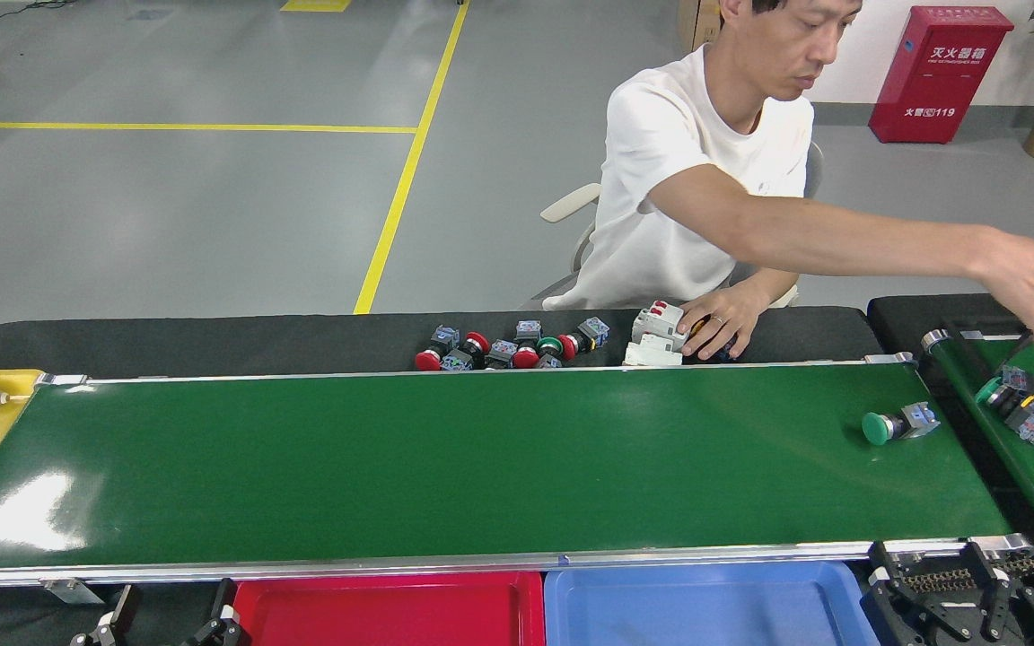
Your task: Pick switch part from conveyor to tray
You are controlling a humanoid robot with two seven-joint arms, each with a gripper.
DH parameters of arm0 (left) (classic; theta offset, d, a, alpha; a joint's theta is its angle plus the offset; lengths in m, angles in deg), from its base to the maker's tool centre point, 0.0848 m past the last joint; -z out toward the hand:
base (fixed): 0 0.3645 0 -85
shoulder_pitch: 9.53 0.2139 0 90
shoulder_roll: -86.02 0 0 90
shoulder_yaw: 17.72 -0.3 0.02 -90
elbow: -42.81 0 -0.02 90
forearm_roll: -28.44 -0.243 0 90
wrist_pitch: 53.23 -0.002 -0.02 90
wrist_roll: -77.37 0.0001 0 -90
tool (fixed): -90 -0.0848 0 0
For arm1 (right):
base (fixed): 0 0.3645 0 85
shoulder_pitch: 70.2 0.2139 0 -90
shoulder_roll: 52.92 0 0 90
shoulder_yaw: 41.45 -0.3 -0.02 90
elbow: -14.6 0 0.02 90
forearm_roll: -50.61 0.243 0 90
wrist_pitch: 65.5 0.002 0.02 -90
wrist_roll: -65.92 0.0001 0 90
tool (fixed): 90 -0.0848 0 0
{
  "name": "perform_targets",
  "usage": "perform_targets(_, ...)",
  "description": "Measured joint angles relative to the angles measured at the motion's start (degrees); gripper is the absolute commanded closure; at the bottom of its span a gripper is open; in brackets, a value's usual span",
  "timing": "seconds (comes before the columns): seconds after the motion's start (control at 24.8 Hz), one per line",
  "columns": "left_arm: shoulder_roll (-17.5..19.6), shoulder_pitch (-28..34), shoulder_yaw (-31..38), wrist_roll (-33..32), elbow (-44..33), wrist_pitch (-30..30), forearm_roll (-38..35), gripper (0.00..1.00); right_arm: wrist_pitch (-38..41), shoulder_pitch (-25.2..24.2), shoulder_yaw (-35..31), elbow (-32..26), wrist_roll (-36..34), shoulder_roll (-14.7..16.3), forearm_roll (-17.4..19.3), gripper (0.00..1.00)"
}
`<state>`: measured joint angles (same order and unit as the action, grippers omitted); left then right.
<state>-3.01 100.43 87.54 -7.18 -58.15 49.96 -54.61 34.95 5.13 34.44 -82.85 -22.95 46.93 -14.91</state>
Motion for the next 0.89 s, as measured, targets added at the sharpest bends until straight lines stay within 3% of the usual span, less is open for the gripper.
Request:
perform_targets(0.24, 0.26, -0.13, -0.18, 0.47, 0.0, 0.0, 0.0, 0.0, -8.86, 7.79, 2.81, 3.86, 5.21, 0.0, -0.69, 0.05)
perform_targets(0.89, -0.45, -0.77, -0.15, 1.21, 0.0, 1.67, 0.0, 0.0, -24.32, 23.72, 18.47, 19.0, 5.96, -0.06, -1.39, 0.04)
